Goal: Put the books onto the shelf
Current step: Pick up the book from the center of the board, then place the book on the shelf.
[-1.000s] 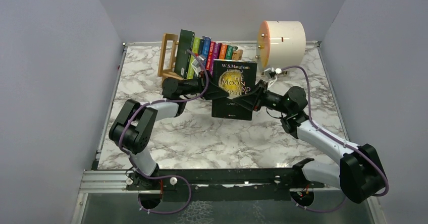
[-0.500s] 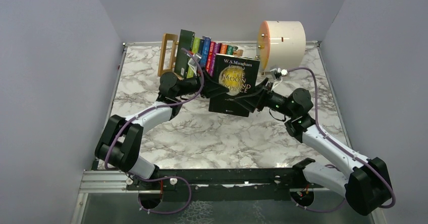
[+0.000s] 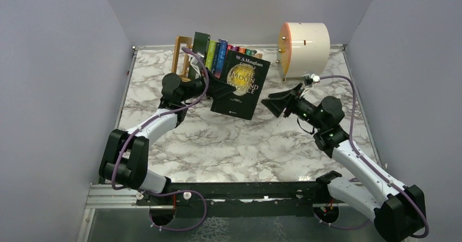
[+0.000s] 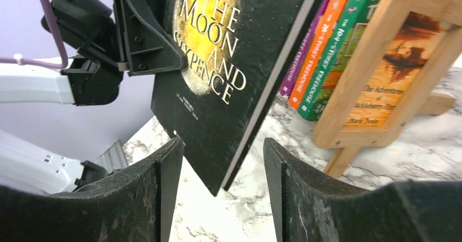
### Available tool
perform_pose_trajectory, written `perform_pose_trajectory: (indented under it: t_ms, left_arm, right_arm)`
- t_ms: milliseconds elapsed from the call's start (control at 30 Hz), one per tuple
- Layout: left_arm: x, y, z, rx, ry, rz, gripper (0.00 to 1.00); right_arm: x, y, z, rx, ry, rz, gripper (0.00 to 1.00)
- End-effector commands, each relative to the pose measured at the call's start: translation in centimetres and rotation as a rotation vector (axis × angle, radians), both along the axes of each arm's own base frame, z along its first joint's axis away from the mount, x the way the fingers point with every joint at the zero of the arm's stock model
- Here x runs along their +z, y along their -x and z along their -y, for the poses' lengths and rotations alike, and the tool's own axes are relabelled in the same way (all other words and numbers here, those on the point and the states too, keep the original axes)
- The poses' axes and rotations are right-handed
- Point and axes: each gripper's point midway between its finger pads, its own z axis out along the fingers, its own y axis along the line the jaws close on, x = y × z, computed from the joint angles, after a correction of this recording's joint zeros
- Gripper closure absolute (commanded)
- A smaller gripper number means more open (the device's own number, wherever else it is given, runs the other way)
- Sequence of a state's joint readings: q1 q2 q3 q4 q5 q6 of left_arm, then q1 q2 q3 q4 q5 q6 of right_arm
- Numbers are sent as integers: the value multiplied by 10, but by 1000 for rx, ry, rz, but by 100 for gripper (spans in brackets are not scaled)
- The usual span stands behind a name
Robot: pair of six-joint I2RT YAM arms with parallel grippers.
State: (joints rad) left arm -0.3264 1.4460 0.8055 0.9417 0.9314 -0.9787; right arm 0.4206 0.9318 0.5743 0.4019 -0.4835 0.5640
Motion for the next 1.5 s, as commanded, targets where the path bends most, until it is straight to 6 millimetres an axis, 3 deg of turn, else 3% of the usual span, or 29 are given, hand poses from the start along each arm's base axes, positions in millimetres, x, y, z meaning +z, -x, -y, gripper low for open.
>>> perform_pose_trajectory:
  t_ms: [0, 167, 367, 533, 633, 800, 1133, 1467]
  left_arm:
    - [55, -10, -19, 100, 44, 161, 100]
    - [79, -36, -45, 288, -38, 244, 100]
    - [117, -77, -97, 677, -192, 380, 100]
    - [127, -109, -139, 938, -330, 451, 100]
    - [123, -126, -164, 1066, -395, 460, 100]
    - [112, -147, -186, 1186, -482, 492, 100]
    - [70, -179, -200, 1247, -615, 519, 100]
    - [22, -208, -202, 1249, -689, 555, 100]
  right_arm:
    - [3, -12, 18, -126, 32, 1, 45]
    - [-7, -14, 31, -196, 76, -29, 45]
    - [-14, -12, 40, -233, 109, -45, 45]
    - [-18, -11, 41, -236, 130, -56, 45]
    - [-22, -11, 41, -236, 139, -66, 45]
    - [-33, -11, 41, -233, 156, -88, 45]
    - [-44, -12, 39, -225, 163, -126, 45]
    - [-51, -16, 35, -216, 161, -163, 46]
